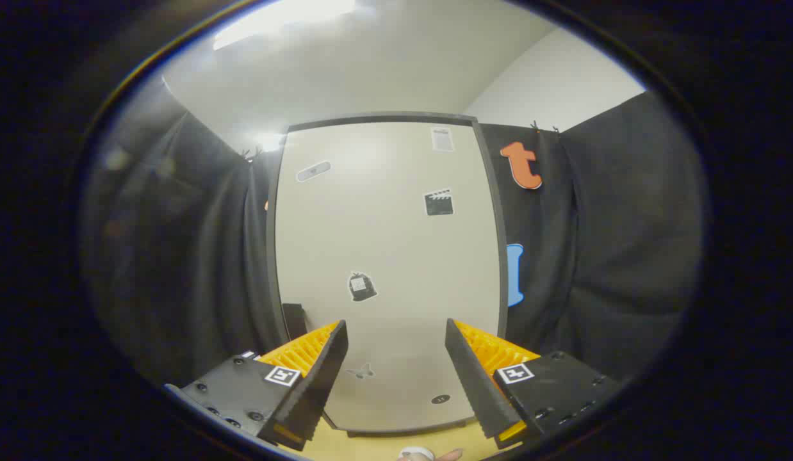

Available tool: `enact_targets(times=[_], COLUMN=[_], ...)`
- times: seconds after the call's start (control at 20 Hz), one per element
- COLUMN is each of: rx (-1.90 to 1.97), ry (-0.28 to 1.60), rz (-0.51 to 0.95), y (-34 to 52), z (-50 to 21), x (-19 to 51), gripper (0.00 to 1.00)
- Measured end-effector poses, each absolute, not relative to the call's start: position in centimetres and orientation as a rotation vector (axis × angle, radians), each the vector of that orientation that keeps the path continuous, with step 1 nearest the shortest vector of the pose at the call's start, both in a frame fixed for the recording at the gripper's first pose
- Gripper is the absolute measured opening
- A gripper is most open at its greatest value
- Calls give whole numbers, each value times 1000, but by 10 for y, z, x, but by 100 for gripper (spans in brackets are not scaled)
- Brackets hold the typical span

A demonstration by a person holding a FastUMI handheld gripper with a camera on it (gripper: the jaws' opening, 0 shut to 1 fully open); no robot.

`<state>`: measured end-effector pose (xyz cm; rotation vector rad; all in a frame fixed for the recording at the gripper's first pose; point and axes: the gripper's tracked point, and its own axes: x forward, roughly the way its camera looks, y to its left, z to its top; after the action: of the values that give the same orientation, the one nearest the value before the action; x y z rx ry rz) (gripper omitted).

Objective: Open the shoe cabinet door, grab the shoes and put them into the shoe cabinet, then close the shoe cabinet door.

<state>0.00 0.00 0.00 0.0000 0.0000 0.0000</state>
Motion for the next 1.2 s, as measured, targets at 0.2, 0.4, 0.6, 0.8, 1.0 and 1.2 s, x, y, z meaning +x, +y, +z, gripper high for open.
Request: enact_targets(times=[0.2,0.4,0.6,0.8,1.0,1.2], rx=[-20,-27,-28,-28,-18,-7], ry=[20,25,20,25,36,49], rz=[29,31,24,17,23,41], y=[9,10,11,12,27,55], z=[-6,-7,-5,-8,-15,-28], x=[6,8,7,9,17,33], gripper=[96,96,96,96,96,96])
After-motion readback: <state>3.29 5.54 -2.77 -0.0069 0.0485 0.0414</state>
